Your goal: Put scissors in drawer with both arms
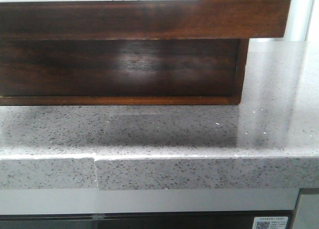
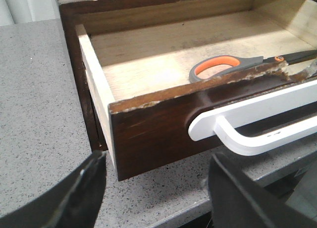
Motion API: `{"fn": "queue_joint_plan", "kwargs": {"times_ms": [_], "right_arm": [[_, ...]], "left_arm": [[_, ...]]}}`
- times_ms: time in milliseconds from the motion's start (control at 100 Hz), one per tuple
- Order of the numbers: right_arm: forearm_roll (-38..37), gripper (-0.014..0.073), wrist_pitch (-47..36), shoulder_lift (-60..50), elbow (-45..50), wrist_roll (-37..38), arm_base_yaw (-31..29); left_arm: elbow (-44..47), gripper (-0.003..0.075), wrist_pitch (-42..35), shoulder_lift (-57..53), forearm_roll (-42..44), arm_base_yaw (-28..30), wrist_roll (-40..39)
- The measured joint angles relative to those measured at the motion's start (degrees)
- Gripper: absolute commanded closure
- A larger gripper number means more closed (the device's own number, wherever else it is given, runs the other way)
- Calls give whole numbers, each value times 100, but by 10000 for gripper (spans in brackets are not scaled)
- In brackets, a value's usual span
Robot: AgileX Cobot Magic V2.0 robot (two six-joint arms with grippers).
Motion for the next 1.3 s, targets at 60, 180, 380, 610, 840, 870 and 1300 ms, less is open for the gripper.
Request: {"fn": "queue_joint_plan", "kwargs": {"times_ms": [60,180,380,610,840,870,1300], "right_arm": [[0,393,0,-301,79,321,-24],[18,393,-33,-1023,575,959,-302],[6,393,-851,-2416,2115,1837,-1165],[6,393,-1892,-4062,4377,2737,-1763],[6,398,-2696,-5425,5889,2868,-1787],[6,407,-2724,-5524,5969,2868,-1797],[6,662,-2777,-5791,6111,2884,-1797]], "left_arm": [[0,301,-4,0,0,0,0],[0,301,-18,0,0,0,0],[0,302,-38,0,0,0,0],[0,302,-40,0,0,0,0],[0,302,-40,0,0,0,0],[0,302,-40,0,0,0,0],[0,657,-40,0,0,0,0]]}}
